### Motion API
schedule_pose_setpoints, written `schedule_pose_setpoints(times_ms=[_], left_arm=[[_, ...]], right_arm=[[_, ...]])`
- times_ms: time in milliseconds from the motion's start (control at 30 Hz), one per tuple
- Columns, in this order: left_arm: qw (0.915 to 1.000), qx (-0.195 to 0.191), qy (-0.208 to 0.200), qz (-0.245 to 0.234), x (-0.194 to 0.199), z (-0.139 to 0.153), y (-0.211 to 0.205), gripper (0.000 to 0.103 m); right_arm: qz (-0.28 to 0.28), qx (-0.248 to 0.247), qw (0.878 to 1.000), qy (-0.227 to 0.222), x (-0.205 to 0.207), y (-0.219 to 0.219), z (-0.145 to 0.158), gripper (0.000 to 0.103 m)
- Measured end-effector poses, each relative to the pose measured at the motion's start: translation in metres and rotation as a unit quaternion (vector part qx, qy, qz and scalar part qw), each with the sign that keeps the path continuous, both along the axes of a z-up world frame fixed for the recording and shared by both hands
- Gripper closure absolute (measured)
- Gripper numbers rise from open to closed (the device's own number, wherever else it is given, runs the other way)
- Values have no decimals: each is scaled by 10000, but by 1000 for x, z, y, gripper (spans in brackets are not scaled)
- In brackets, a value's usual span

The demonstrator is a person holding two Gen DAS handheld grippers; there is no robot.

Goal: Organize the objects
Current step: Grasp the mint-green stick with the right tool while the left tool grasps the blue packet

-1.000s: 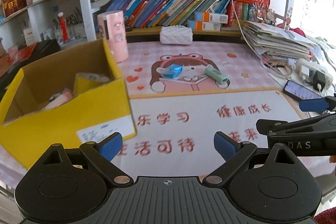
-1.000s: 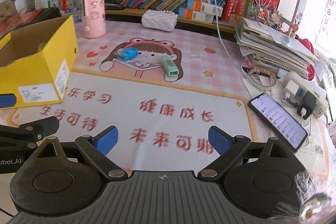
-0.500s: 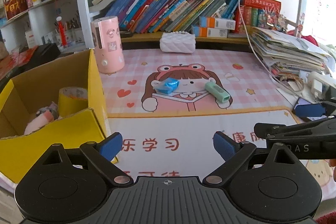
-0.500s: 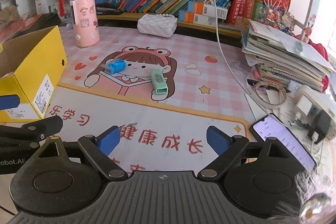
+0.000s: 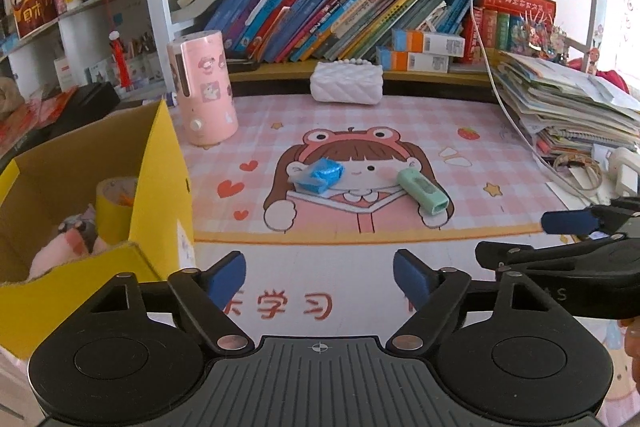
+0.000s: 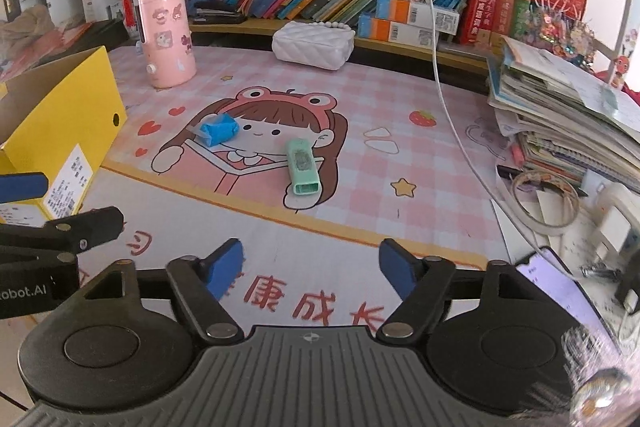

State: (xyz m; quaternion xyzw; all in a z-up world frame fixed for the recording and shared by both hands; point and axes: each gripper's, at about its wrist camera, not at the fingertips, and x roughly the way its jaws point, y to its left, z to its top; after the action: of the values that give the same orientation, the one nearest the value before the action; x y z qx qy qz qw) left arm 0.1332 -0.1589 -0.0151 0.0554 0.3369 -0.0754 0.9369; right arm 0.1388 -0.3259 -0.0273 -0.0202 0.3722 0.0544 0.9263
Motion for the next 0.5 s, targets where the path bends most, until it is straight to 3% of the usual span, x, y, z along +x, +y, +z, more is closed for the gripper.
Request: schedule_pose_setpoints(times_ms=[167, 500], left_arm=[[10000, 29, 22, 59, 19, -3, -9, 29], [9990, -41, 143, 420, 82, -13, -20, 40]], right_arm=[[74, 74, 9999, 20, 22, -5, -6, 45], [385, 113, 9992, 3, 72, -7, -17, 56]])
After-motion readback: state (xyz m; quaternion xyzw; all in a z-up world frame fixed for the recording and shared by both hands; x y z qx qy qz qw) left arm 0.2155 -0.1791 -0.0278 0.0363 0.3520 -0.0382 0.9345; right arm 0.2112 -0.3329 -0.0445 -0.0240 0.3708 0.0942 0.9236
